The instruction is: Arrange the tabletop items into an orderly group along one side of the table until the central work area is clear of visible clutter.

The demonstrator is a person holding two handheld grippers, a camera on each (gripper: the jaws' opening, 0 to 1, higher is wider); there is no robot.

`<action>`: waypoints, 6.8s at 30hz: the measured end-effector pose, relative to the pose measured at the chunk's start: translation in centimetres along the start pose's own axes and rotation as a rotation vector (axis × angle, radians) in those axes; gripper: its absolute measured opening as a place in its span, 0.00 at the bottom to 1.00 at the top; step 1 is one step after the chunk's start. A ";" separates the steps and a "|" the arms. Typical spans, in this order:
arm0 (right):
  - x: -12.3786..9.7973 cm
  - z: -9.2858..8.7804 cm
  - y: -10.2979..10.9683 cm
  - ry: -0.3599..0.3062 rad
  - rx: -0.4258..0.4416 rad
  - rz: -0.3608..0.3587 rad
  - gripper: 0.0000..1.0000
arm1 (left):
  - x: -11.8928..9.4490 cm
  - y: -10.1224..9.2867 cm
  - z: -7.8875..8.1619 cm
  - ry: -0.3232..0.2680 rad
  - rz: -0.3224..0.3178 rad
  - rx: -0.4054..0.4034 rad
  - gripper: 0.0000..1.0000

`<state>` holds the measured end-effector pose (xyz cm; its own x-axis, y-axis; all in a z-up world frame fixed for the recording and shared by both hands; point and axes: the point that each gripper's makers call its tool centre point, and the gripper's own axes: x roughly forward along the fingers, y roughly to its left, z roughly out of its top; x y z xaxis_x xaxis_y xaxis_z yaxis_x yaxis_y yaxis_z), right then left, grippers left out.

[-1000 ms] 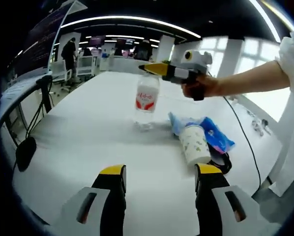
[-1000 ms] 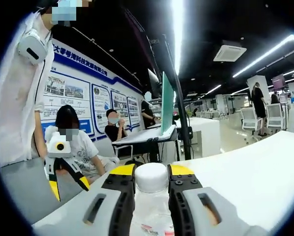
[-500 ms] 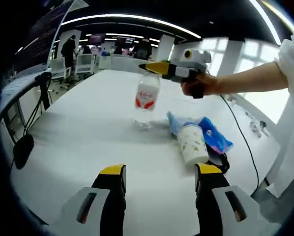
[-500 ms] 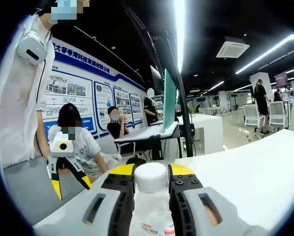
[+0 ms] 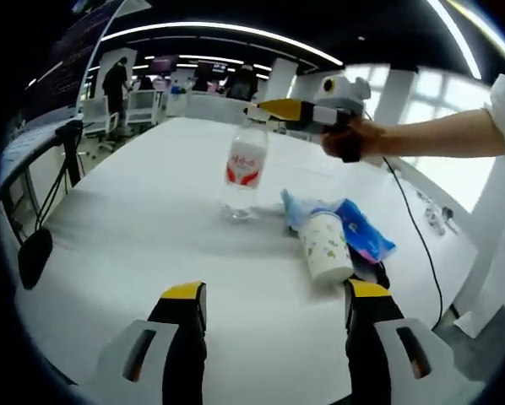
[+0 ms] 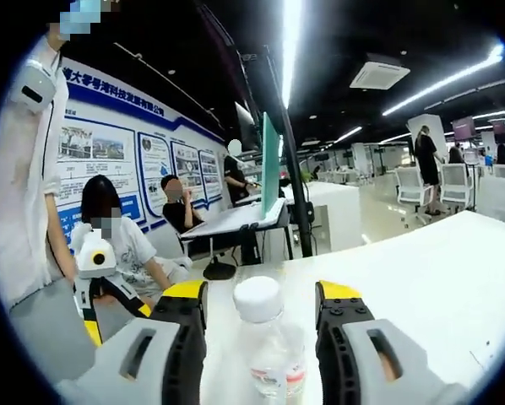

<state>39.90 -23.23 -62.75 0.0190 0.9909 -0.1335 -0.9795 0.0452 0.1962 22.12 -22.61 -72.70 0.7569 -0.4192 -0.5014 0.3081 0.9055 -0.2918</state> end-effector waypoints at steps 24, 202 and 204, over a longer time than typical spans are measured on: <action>-4.8 -4.0 5.2 0.158 0.054 -0.140 0.63 | 0.5 -0.8 -0.8 0.035 -0.026 0.086 0.64; -24.2 -19.9 12.2 -0.200 0.909 -1.484 0.00 | 17.4 -13.5 4.4 0.350 -0.428 0.489 0.00; -24.4 -19.2 12.3 -0.196 0.887 -1.480 0.00 | 16.5 -13.8 5.4 0.318 -0.431 0.470 0.00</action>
<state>23.54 -49.33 -75.69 0.8128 0.0463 -0.5808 0.2851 0.8377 0.4657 33.46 -41.69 -72.57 0.3291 -0.6805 -0.6547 0.8122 0.5576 -0.1713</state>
